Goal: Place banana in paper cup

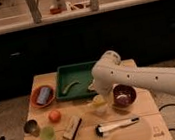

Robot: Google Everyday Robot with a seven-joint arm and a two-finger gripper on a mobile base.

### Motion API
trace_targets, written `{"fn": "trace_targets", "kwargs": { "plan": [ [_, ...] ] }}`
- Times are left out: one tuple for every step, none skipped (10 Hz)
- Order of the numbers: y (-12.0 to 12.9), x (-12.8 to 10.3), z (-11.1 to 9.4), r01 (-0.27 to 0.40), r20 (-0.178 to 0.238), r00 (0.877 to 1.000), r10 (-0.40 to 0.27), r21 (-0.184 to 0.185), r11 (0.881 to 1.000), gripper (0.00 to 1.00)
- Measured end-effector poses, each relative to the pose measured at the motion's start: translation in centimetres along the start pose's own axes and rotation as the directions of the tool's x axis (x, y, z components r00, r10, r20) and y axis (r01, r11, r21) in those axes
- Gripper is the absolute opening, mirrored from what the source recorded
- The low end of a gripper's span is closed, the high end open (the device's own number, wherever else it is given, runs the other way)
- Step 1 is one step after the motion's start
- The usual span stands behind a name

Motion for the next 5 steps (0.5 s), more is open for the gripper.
{"fn": "trace_targets", "kwargs": {
  "plan": [
    [-0.05,0.01,-0.01,0.007,0.007,1.0,-0.007,0.0,1.0,0.8],
    [-0.04,0.1,-0.05,0.012,0.012,1.0,-0.012,0.0,1.0,0.8],
    [-0.04,0.18,-0.08,0.016,0.015,1.0,-0.016,0.0,1.0,0.8],
    [-0.09,0.24,-0.1,0.019,0.018,1.0,-0.019,0.001,1.0,0.8],
    [-0.14,0.23,-0.11,0.025,0.022,0.999,-0.025,0.0,1.0,0.8]
  ]
}}
